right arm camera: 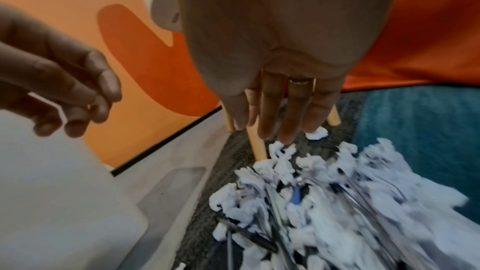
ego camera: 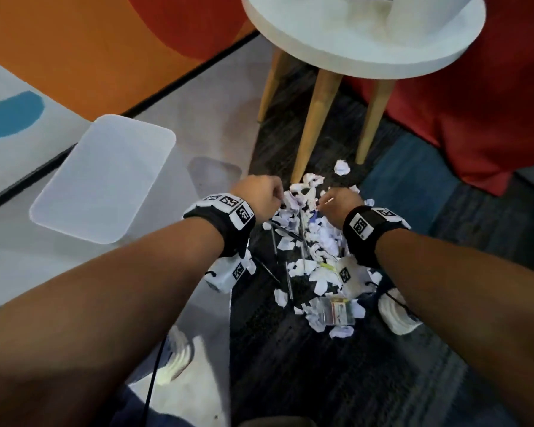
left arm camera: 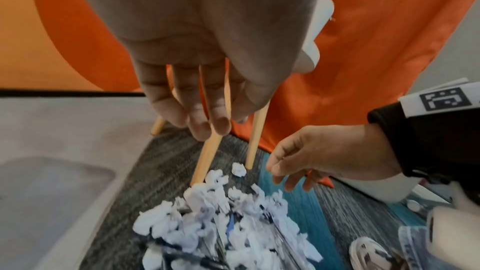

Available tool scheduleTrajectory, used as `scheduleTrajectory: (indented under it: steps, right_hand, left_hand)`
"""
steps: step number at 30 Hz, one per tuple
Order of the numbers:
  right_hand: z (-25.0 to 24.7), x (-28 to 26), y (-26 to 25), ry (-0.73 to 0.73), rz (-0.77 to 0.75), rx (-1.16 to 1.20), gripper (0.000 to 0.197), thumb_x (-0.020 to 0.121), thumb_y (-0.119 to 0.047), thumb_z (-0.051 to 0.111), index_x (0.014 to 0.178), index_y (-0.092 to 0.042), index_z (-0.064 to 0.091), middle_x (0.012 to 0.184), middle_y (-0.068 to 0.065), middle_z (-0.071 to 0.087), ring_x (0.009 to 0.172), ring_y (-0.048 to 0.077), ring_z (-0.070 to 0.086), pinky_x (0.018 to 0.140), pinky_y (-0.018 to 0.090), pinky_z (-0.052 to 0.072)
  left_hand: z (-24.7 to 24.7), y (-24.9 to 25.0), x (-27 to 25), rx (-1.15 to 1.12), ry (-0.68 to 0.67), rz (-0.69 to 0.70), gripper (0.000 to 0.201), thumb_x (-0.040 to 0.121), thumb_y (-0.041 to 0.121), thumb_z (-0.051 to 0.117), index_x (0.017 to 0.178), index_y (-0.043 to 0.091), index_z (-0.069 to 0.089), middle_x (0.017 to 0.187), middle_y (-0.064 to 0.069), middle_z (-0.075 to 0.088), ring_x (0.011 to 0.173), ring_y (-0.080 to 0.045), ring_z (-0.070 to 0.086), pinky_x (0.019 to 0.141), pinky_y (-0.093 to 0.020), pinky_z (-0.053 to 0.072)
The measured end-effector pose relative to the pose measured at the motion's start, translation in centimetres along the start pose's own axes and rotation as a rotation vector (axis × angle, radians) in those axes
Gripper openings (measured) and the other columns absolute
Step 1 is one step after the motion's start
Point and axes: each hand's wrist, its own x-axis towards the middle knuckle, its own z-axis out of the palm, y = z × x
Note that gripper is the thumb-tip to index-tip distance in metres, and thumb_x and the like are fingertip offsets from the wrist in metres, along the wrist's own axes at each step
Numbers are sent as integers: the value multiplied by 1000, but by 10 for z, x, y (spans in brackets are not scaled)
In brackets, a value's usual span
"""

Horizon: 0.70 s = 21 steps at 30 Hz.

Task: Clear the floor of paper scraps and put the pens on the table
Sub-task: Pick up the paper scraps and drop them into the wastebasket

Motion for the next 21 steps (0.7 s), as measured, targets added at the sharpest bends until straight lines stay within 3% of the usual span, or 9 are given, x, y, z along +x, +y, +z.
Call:
scheduleTrajectory:
  steps: [5,8,11,15,18,21]
  right_hand:
    - [27,19,51,-37,129,44,5,86,-21,66,91,-20,67,103,8,70,96,26,64,74,26,49]
    - [47,30,74,-103,174,55,20,85,-22,66,105,-18,65,115,8,65,107,26,61,86,30,48]
    - [67,38,90,-93,181,22,32,86,-19,64,118,-20,59,124,9,57,111,28,57,92,31,48]
    - [85,43,100,84,229,-70,49,83,-19,62,129,-28,47,137,9,40,126,33,40,101,44,39]
    - [93,48,106,48,328,-45,63,82,-18,64,136,-34,35,145,6,31,132,34,34,105,53,33]
    - [100,50,116,-26,380,63,67,84,-11,64,139,-30,33,145,10,30,126,35,43,100,45,41]
  left_hand:
    - [55,8,41,-21,-131,-17,19,87,18,51,98,26,63,95,3,63,91,-19,60,77,-25,47]
    - [87,7,64,-12,-209,-20,16,89,20,51,101,24,61,102,-2,65,94,-22,60,78,-28,49]
    - [112,-2,84,20,-258,-65,18,92,22,51,109,21,57,114,-9,56,102,-28,56,87,-37,49]
    - [130,-21,101,53,-222,-159,30,92,25,51,120,18,47,123,-11,42,116,-32,44,93,-41,43]
    - [135,-33,113,76,-131,-196,46,85,15,56,127,18,39,127,-12,35,117,-35,38,92,-46,44]
    - [134,-40,125,93,-122,-169,71,80,-1,54,140,29,29,140,-11,23,121,-40,35,95,-49,45]
